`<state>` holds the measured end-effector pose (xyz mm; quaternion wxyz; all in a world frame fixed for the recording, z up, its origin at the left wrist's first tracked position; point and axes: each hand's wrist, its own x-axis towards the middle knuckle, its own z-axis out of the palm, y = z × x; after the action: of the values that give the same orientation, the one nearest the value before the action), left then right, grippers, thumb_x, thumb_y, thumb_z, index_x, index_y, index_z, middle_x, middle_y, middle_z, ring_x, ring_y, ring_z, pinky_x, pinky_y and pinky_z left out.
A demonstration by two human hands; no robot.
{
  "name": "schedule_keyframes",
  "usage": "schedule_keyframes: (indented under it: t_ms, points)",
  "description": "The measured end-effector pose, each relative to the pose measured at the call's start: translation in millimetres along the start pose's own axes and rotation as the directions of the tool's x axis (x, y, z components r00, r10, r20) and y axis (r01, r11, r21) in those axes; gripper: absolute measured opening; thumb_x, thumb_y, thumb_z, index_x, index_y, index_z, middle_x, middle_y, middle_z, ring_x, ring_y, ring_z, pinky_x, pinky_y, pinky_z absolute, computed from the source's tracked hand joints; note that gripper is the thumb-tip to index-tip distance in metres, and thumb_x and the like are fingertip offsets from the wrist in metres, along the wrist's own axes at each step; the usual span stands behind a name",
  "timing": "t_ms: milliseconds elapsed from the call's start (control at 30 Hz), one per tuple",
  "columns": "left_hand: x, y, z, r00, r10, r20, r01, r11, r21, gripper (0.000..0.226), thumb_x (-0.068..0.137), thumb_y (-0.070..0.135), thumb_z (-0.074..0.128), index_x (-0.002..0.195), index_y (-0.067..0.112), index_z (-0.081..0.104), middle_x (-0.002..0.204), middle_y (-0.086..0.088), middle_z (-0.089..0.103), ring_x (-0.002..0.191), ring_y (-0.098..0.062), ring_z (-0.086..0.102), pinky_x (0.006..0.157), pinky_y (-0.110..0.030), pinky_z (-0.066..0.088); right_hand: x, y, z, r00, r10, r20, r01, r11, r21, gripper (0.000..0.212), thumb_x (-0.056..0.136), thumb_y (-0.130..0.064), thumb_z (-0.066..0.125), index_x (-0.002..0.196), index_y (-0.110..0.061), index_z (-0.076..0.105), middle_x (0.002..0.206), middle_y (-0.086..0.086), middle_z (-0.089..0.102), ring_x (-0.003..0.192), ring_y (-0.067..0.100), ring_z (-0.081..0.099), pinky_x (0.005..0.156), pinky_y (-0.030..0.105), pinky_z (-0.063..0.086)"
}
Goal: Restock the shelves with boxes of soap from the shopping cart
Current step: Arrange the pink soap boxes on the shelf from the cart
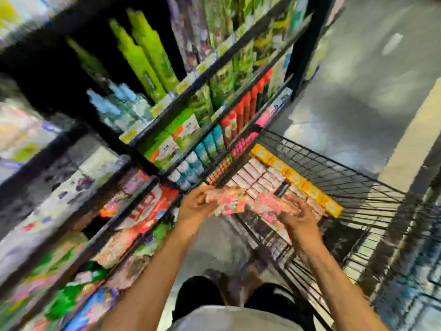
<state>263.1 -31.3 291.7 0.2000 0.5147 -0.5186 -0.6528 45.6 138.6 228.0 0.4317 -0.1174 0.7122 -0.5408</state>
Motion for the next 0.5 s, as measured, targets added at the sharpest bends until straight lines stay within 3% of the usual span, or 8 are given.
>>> schedule_keyframes:
  t_ms: [67, 133, 167, 267, 333, 367, 500]
  points:
    - [-27.7, 3.9, -31.2, 0.995, 0.028, -0.097, -0.038, 0.994, -0.104, 0.026, 0.083, 0.001, 0.076, 0.103, 0.017, 0.073, 0.1, 0.003, 0.078, 0.093, -0.013, 0.069, 0.087, -0.036, 0.05, -6.0, -12.1, 25.9, 0.999, -0.001, 0.046, 0.0, 1.0, 0.016, 0.042, 0.072, -0.02, 0.081, 0.112, -0.027, 0.071, 0.087, 0.009, 0.073, 0.072, 0.018, 0.064, 0.077, 0.037, 0.052]
    - [-53.1, 5.4, -63.8, 0.986, 0.024, -0.165, -0.057, 0.978, -0.203, 0.022, 0.081, 0.008, 0.076, 0.098, 0.022, 0.075, 0.098, 0.0, 0.077, 0.089, -0.015, 0.069, 0.083, -0.038, 0.049, -13.0, -24.6, 53.6, 0.994, 0.005, 0.11, -0.008, 0.999, 0.034, 0.053, 0.064, -0.032, 0.083, 0.115, -0.028, 0.073, 0.097, 0.015, 0.076, 0.084, 0.029, 0.065, 0.086, 0.058, 0.052]
    - [-65.6, 6.2, -79.5, 0.982, 0.012, -0.19, -0.061, 0.965, -0.254, 0.022, 0.085, 0.004, 0.073, 0.093, 0.025, 0.075, 0.092, 0.004, 0.076, 0.083, -0.013, 0.068, 0.078, -0.037, 0.048, -15.5, -26.3, 65.0, 0.988, -0.018, 0.151, 0.013, 0.999, 0.038, 0.054, 0.061, -0.036, 0.084, 0.114, -0.031, 0.074, 0.097, 0.015, 0.076, 0.084, 0.031, 0.064, 0.083, 0.059, 0.052]
    - [-103.7, 10.8, -126.2, 0.963, 0.023, -0.269, -0.121, 0.928, -0.354, 0.028, 0.092, -0.003, 0.062, 0.095, 0.022, 0.075, 0.094, 0.002, 0.076, 0.086, -0.018, 0.068, 0.072, -0.035, 0.051, -43.7, -55.1, 112.5, 0.963, -0.073, 0.259, 0.065, 0.997, 0.039, 0.054, 0.062, -0.045, 0.091, 0.113, -0.033, 0.075, 0.091, 0.012, 0.074, 0.078, 0.03, 0.058, 0.07, 0.046, 0.047]
    - [-127.9, 14.3, -158.4, 0.95, 0.027, -0.312, -0.156, 0.904, -0.398, 0.025, 0.092, -0.005, 0.062, 0.105, 0.014, 0.071, 0.099, -0.002, 0.076, 0.086, -0.016, 0.071, 0.067, -0.029, 0.058, -66.0, -71.3, 145.0, 0.93, -0.129, 0.345, 0.096, 0.989, 0.11, 0.03, 0.084, -0.017, 0.079, 0.114, -0.021, 0.075, 0.101, 0.012, 0.077, 0.084, 0.029, 0.067, 0.073, 0.038, 0.056]
    - [-139.0, 14.8, -174.0, 0.947, 0.032, -0.321, -0.168, 0.897, -0.408, 0.024, 0.092, -0.005, 0.062, 0.109, 0.01, 0.069, 0.102, -0.004, 0.076, 0.087, -0.016, 0.071, 0.068, -0.028, 0.059, -73.4, -74.3, 159.3, 0.911, -0.152, 0.382, 0.108, 0.985, 0.135, 0.031, 0.087, -0.004, 0.071, 0.114, -0.019, 0.075, 0.109, 0.013, 0.077, 0.089, 0.027, 0.07, 0.077, 0.033, 0.06]
    - [-179.7, 16.3, -231.8, 0.92, 0.036, -0.39, -0.197, 0.903, -0.382, 0.032, 0.092, -0.002, 0.066, 0.117, 0.017, 0.07, 0.108, -0.007, 0.075, 0.099, -0.028, 0.067, 0.09, -0.052, 0.053, -109.7, -84.8, 211.6, 0.825, -0.175, 0.537, 0.053, 0.971, 0.234, 0.041, 0.09, -0.001, 0.067, 0.129, -0.012, 0.067, 0.127, 0.022, 0.069, 0.11, 0.034, 0.061, 0.093, 0.037, 0.054]
